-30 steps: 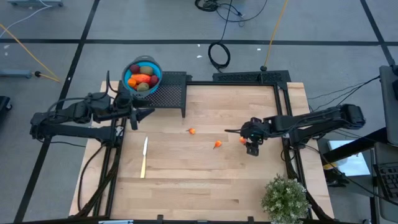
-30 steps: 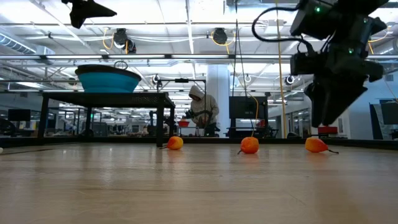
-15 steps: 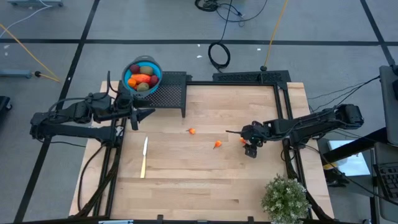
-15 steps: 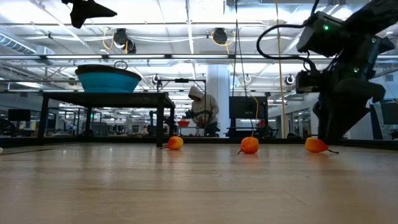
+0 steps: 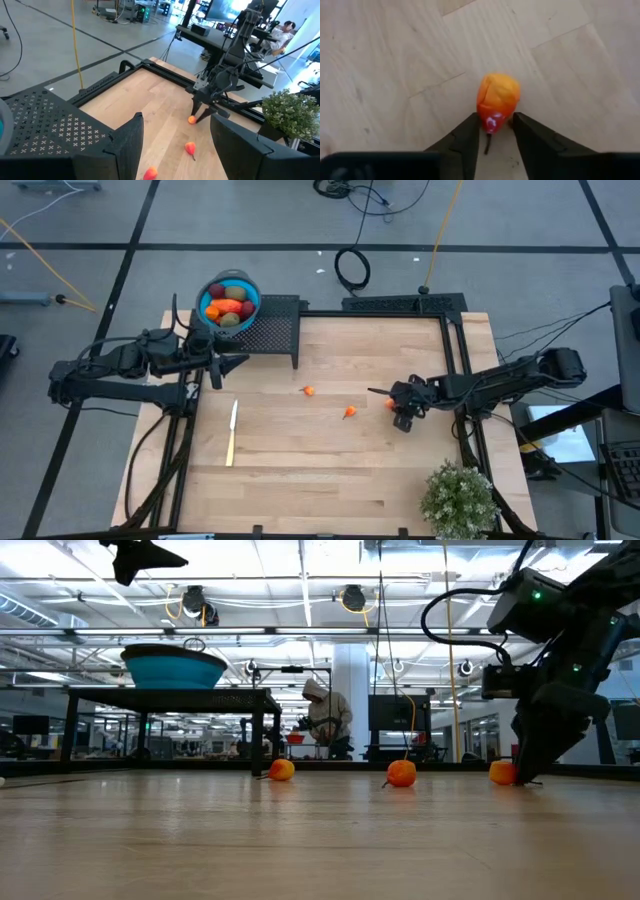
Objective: Pick & Place Fruit
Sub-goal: Put the pear into the blue strainer bowl on the shelf
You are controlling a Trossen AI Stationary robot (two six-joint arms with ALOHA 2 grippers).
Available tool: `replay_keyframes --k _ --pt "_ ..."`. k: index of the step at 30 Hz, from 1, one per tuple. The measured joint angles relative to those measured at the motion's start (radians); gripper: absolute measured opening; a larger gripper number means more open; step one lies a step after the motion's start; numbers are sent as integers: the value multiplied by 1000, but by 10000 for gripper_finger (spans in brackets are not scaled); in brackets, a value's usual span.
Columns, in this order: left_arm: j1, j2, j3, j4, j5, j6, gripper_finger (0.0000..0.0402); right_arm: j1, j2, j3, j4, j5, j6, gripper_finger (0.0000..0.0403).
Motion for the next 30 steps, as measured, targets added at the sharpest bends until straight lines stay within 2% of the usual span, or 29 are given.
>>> replay_keyframes --k 11,17,21,25,30 --pt "0 0 0 1 0 -2 230 -1 0 0 4 4 -5 13" --pt "0 2 0 2 0 -61 230 1 -46 13 8 -102 -15 11" --pt "0 12 0 10 0 -156 230 0 -105 37 96 -161 -63 4" --pt "0 39 0 47 38 -207 230 0 -165 62 238 -161 -129 4" --pt "-1 116 0 181 114 -249 230 0 -213 79 432 -129 -241 3"
